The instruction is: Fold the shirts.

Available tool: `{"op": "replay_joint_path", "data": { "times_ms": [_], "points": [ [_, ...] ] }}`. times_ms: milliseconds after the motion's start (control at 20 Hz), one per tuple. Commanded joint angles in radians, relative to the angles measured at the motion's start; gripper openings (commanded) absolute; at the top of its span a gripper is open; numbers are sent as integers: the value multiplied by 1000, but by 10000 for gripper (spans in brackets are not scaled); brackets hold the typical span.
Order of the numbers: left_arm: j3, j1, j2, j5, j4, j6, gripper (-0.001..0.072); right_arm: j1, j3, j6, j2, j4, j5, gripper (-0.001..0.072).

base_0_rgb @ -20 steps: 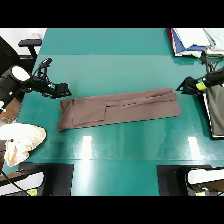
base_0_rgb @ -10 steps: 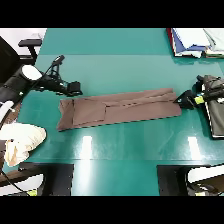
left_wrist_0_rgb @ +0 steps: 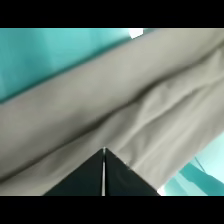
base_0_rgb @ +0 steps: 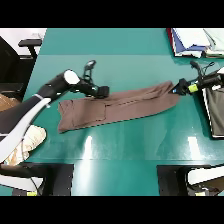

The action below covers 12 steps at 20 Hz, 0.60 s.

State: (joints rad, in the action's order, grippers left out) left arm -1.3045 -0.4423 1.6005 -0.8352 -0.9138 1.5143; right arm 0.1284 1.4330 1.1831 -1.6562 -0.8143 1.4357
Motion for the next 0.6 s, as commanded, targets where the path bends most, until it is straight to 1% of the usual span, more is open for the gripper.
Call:
{"op": "replay_joint_path", "data": {
  "times_ms": [0,100,250,450,550],
  "points": [
    [-122,-93,140,-9,10,7,27,-26,61,14,123,111,8,21],
    [-174,-121,195,-23,11,8,27,-66,91,16,196,143,4,22],
    [-223,-138,248,-40,20,16,27,-159,153,43,259,141,5,22],
    [-226,-138,257,-31,32,16,27,-298,236,76,271,142,-2,21],
    [-226,-138,257,-29,32,16,27,-368,259,83,271,142,-32,22]
  ]
}}
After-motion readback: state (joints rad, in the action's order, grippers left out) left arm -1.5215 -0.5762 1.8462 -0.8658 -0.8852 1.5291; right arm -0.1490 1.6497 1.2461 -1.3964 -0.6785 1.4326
